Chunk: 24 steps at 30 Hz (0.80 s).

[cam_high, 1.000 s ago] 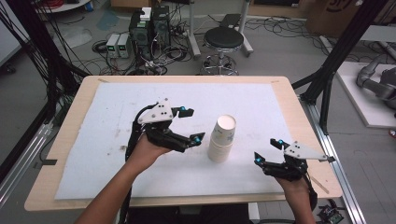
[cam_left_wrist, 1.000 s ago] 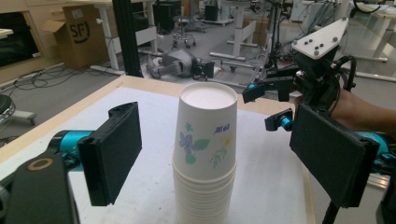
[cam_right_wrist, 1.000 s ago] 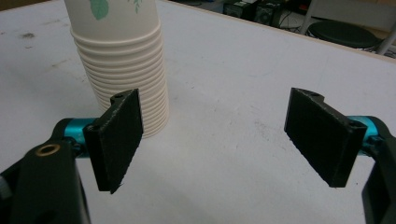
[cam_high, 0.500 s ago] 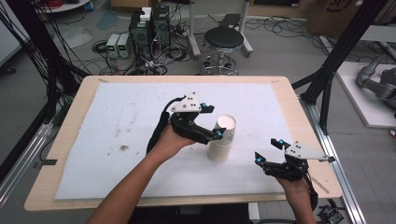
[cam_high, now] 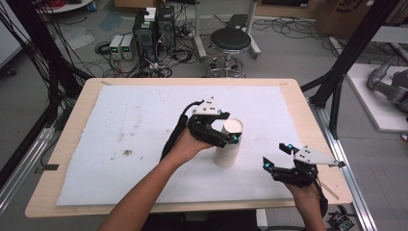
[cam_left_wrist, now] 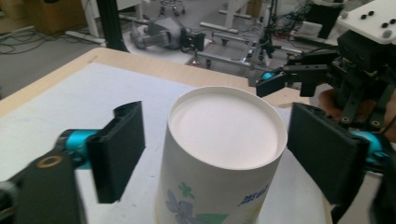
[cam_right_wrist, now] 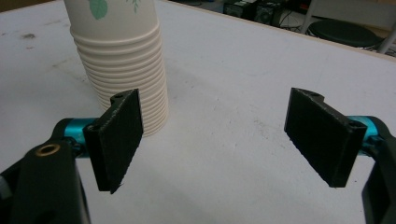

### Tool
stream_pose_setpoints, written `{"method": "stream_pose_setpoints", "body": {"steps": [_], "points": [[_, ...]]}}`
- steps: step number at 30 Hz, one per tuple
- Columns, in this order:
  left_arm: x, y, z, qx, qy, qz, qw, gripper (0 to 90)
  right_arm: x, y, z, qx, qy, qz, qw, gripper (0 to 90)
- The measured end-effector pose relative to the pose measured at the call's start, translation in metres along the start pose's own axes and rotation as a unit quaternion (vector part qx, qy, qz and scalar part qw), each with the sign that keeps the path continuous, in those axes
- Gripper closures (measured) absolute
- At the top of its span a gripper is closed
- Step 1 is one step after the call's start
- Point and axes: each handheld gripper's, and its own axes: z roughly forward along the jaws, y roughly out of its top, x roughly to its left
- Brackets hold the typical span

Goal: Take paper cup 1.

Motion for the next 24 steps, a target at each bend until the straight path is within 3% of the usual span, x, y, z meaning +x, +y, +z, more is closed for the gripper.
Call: {"method": "stream_pose_setpoints", "body": {"steps": [7,12,22,24], "points": [[0.001,-0.001,0.002,0.001,-0.007,0.01,0.9999,33.5,-0.001,-0.001,-0.001,0.0,-0.005,0.002,1.0,20.0],[0.001,0.0,0.001,-0.007,-0.009,0.009,0.9999,34.0,0.0,-0.001,-0.001,0.0,-0.006,0.001,1.0,20.0],[-0.004,0.02,-0.013,-0.042,-0.015,0.012,0.9989,34.7,0.002,-0.001,0.001,0.003,-0.001,0.004,1.0,20.0],[-0.006,0.027,-0.019,-0.059,-0.016,0.012,0.9981,34.9,0.002,-0.001,0.001,0.003,-0.001,0.004,1.0,20.0]]}}
